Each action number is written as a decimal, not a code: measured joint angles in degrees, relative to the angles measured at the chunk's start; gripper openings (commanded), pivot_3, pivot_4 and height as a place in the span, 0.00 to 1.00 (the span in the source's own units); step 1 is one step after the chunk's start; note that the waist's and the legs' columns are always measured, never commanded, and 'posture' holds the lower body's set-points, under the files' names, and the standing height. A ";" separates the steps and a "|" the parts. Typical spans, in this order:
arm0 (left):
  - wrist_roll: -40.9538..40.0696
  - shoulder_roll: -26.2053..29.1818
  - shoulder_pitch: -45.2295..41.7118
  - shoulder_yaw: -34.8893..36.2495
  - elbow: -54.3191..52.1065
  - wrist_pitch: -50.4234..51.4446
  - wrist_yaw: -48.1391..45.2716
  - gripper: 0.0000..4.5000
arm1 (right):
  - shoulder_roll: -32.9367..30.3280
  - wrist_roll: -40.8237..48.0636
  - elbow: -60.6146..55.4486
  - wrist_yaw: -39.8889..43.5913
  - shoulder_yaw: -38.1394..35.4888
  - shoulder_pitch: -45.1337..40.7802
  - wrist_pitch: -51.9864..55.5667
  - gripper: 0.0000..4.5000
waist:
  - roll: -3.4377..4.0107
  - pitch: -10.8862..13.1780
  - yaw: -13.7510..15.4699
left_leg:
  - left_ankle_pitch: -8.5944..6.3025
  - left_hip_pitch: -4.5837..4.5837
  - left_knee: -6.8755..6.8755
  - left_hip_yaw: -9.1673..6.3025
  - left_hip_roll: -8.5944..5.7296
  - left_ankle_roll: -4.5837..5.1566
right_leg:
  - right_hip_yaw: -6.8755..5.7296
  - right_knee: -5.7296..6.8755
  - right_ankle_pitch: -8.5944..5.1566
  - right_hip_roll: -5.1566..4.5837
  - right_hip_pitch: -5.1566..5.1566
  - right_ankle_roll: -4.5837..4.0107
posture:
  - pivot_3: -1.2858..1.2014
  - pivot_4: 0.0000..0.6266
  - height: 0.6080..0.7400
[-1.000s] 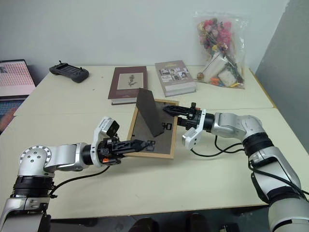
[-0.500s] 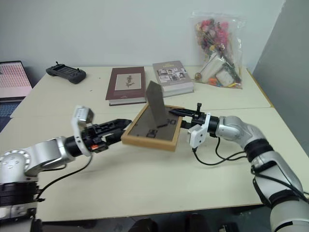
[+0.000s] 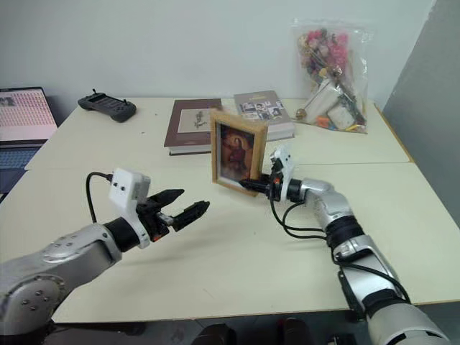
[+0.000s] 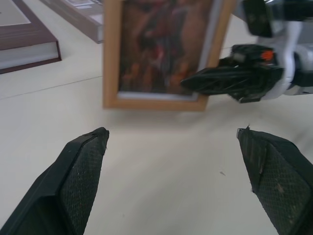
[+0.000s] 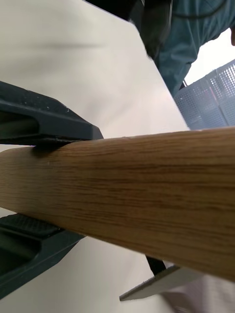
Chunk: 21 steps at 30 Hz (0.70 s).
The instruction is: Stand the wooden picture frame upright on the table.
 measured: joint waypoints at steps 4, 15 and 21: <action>5.29 -0.91 3.32 -0.25 -0.08 -2.18 -2.72 1.00 | 2.11 -3.78 6.00 1.27 -1.85 -1.15 -1.94 0.29 | 0.00 0.00 0.10 | -0.01 -0.05 0.01 0.03 0.01 0.01 | 0.02 0.02 0.00 0.00 -0.08 0.01 | 0.52 0.24 1.00; 12.00 -3.07 3.74 -0.72 2.13 -3.22 -8.70 1.00 | 2.82 -12.78 8.92 3.56 -4.45 1.02 -8.76 0.56 | -0.01 -0.01 0.30 | -0.02 -0.02 0.02 0.01 0.02 0.03 | -0.02 0.04 0.00 0.01 -0.01 0.02 | 0.52 0.24 1.00; 14.89 -2.96 0.83 -0.75 5.97 -3.54 -12.85 1.00 | -0.56 -15.01 4.66 4.49 -5.23 4.13 -9.02 0.83 | -0.01 -0.01 0.44 | -0.02 -0.02 0.03 -0.01 0.02 0.03 | -0.04 0.04 0.00 0.02 0.00 0.02 | 0.52 0.24 1.00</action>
